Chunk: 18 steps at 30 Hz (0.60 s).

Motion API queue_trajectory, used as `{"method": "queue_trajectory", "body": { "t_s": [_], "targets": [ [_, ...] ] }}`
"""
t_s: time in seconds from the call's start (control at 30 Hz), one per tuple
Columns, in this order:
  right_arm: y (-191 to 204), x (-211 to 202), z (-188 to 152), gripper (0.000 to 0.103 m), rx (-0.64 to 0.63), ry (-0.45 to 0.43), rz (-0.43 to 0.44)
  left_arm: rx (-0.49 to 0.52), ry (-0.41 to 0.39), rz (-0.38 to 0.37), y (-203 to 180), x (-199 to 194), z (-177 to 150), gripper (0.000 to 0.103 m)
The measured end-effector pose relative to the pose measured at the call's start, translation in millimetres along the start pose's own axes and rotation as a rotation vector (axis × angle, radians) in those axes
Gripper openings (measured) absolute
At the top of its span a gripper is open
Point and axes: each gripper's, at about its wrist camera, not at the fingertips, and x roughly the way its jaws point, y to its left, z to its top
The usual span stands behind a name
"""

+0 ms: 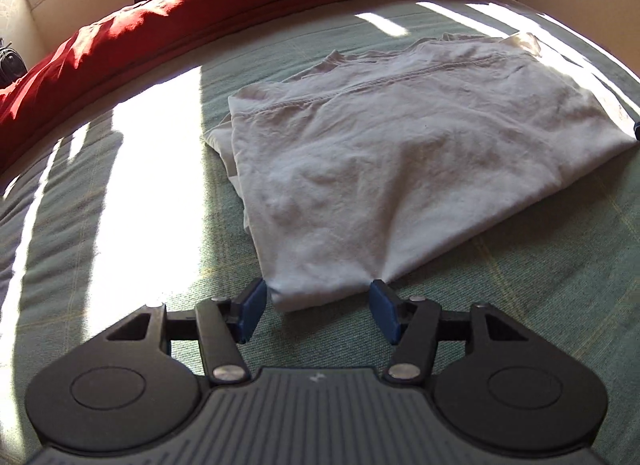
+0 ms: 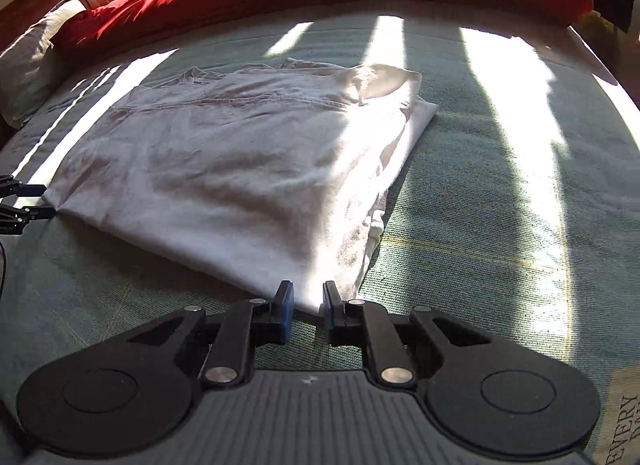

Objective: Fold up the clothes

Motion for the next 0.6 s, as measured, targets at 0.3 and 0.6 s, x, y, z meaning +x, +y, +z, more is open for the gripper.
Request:
{"method": "queue_trajectory", "body": {
  "t_s": [0.3, 0.6],
  "targets": [
    [-52, 4, 22, 0.02, 0.292, -0.116, 0.074, -0.434, -0.01, -0.115, 54, 3, -20, 0.037],
    [-51, 25, 10, 0.003, 0.322, -0.058, 0.094, -0.497, 0.013, -0.172, 62, -5, -52, 0.006]
  ]
}}
